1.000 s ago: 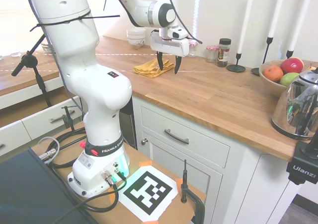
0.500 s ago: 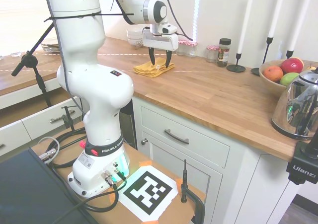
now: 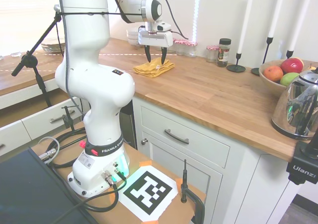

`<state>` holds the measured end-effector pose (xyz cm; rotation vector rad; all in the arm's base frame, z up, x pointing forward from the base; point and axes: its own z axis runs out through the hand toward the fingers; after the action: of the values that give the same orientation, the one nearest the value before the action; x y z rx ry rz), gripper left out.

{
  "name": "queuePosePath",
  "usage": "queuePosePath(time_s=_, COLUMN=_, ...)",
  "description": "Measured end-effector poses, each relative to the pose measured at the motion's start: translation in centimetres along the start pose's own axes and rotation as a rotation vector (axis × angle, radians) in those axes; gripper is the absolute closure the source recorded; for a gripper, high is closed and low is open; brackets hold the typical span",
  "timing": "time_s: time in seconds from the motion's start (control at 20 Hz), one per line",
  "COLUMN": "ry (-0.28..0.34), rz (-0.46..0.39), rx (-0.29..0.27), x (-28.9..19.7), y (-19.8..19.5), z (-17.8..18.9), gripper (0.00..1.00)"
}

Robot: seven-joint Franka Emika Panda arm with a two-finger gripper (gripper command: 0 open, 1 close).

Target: Wipe the counter

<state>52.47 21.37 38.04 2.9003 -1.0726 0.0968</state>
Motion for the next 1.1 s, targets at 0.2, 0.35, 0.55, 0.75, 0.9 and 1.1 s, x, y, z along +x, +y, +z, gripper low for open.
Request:
queuePosePath(time_s=0.2, ry=0.007, rz=-0.011, rx=-0.016, x=-0.6, y=-1.8, z=0.5, gripper=0.0)
queuePosePath(time_s=0.35, ry=0.007, rz=-0.014, rx=-0.027, x=-0.5, y=-2.5, z=1.3, gripper=0.0)
queuePosePath(time_s=0.55, ry=0.0, rz=-0.018, rx=-0.043, x=-0.2, y=-3.2, z=2.6, gripper=0.0)
queuePosePath(time_s=0.75, ry=-0.002, rz=-0.021, rx=-0.063, x=0.3, y=-3.6, z=4.2, gripper=0.0)
queuePosePath(time_s=0.9, ry=-0.003, rz=-0.019, rx=-0.068, x=0.6, y=-3.8, z=4.4, gripper=0.0)
queuePosePath(time_s=1.1, ry=-0.004, rz=-0.018, rx=-0.069, x=0.6, y=-3.8, z=4.5, gripper=1.0)
